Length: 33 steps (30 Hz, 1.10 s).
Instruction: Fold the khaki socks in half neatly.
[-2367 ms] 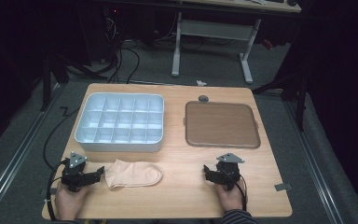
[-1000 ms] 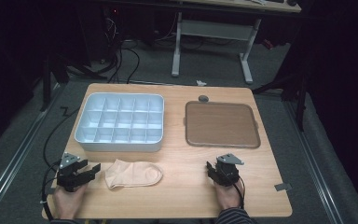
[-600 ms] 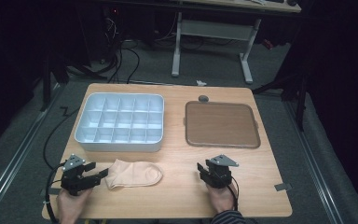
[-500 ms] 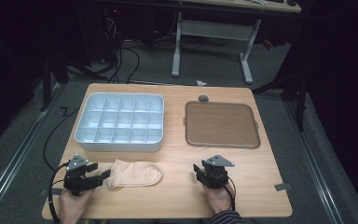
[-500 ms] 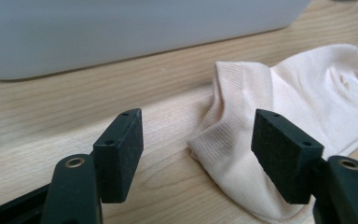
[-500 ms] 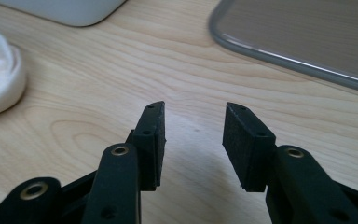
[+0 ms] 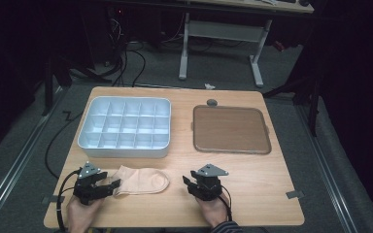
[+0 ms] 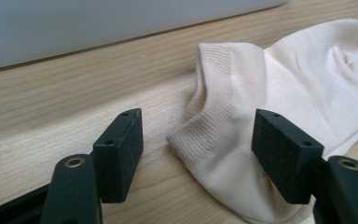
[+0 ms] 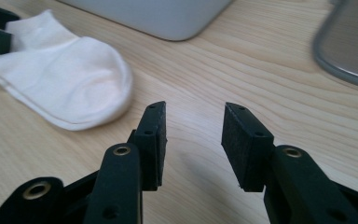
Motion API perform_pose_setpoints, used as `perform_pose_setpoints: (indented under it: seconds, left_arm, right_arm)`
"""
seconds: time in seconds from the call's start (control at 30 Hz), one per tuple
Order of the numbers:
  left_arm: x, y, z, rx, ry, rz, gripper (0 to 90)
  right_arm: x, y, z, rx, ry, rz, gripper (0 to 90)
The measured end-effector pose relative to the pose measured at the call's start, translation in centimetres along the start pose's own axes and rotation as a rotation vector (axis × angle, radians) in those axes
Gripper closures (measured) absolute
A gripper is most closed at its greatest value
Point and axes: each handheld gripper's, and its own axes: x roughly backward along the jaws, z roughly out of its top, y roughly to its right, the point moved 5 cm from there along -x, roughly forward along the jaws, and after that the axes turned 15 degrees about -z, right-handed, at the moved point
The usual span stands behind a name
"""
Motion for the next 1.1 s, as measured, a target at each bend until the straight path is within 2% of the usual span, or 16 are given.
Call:
perform_pose_setpoints:
  seconds: [0.03,0.13,0.17,0.43,0.5,0.63,0.73,0.87,0.93,1.03,1.1]
  left_arm:
    - [-0.1,0.1,0.0,-0.005,-0.001,0.003,35.2]
    - [-0.3,0.2,0.2,-0.023,-0.020,0.014,35.3]
    - [-0.3,0.2,0.2,-0.027,-0.020,0.019,35.6]
    - [-0.5,0.4,0.1,-0.042,-0.027,0.039,37.4]
    - [-0.6,0.5,0.1,-0.060,-0.041,0.056,38.8]
    - [-0.6,0.6,0.1,-0.074,-0.048,0.058,40.9]
    - [-0.6,0.7,0.1,-0.081,-0.051,0.053,46.1]
    - [-0.6,0.7,0.2,-0.087,-0.053,0.051,49.0]
    - [-0.6,0.8,0.1,-0.088,-0.052,0.044,54.3]
    - [-0.6,0.9,0.2,-0.091,-0.054,0.034,57.2]
    - [-0.7,1.0,0.2,-0.085,-0.052,0.021,61.2]
  right_arm:
    - [-0.2,-0.8,0.2,0.012,-0.001,0.015,60.0]
    - [-0.4,-1.4,0.4,0.026,0.002,0.034,60.1]
    - [-0.7,-2.0,0.5,0.037,0.002,0.045,60.0]
    - [-1.5,-3.8,1.1,0.065,-0.010,0.086,60.1]
    - [-2.2,-4.4,1.3,0.080,-0.018,0.098,61.4]
    - [-2.9,-4.8,1.3,0.082,-0.035,0.098,63.1]
    - [-3.6,-5.1,1.1,0.093,-0.058,0.093,66.8]
    - [-3.8,-5.2,1.0,0.097,-0.072,0.096,70.1]
    - [-3.9,-5.2,0.9,0.102,-0.079,0.097,72.8]
    - [-4.0,-5.4,0.7,0.098,-0.085,0.107,76.5]
    - [-4.0,-5.4,0.7,0.115,-0.082,0.111,80.1]
